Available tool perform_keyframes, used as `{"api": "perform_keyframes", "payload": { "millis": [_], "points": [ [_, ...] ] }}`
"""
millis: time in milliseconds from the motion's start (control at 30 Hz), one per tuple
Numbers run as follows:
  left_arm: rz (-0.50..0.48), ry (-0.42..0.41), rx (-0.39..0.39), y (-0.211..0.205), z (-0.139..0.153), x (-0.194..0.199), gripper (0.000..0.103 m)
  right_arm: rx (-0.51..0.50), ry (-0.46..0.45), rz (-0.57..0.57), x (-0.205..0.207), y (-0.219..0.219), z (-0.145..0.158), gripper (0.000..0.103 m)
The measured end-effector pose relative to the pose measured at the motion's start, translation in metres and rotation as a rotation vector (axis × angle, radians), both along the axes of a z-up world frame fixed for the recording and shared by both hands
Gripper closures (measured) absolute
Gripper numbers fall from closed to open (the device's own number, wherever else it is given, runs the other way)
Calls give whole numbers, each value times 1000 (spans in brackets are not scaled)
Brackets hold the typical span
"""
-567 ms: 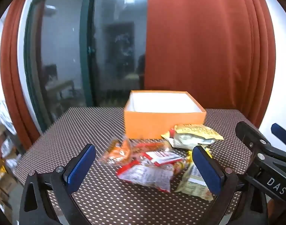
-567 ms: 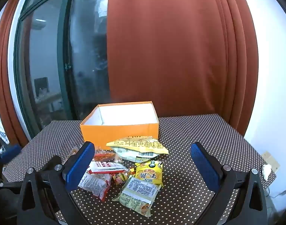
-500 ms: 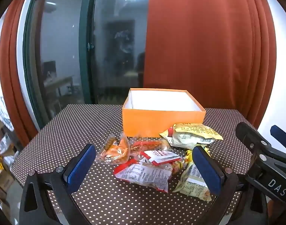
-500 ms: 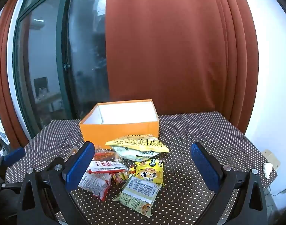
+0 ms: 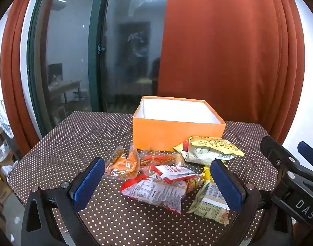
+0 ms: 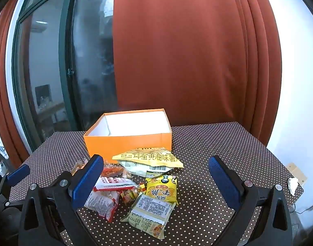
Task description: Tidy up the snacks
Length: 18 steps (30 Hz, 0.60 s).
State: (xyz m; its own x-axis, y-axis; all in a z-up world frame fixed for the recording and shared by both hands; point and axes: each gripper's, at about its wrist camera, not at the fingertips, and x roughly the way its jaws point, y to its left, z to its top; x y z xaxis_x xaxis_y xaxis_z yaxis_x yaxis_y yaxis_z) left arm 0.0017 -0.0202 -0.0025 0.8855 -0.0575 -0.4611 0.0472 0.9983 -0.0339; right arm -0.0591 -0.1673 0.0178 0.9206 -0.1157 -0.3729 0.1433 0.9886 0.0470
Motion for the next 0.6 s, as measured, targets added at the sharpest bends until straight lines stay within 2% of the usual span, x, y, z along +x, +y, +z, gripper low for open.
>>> {"api": "perform_keyframes", "payload": {
  "millis": [200,600],
  "points": [
    [-21,-33,-10,14,4,-4,1,10,2,0,-5,-1,0,0],
    [-32,-36,5,13,4,-5,1,3,-4,-6,-9,-4,-1,0]
  ]
}}
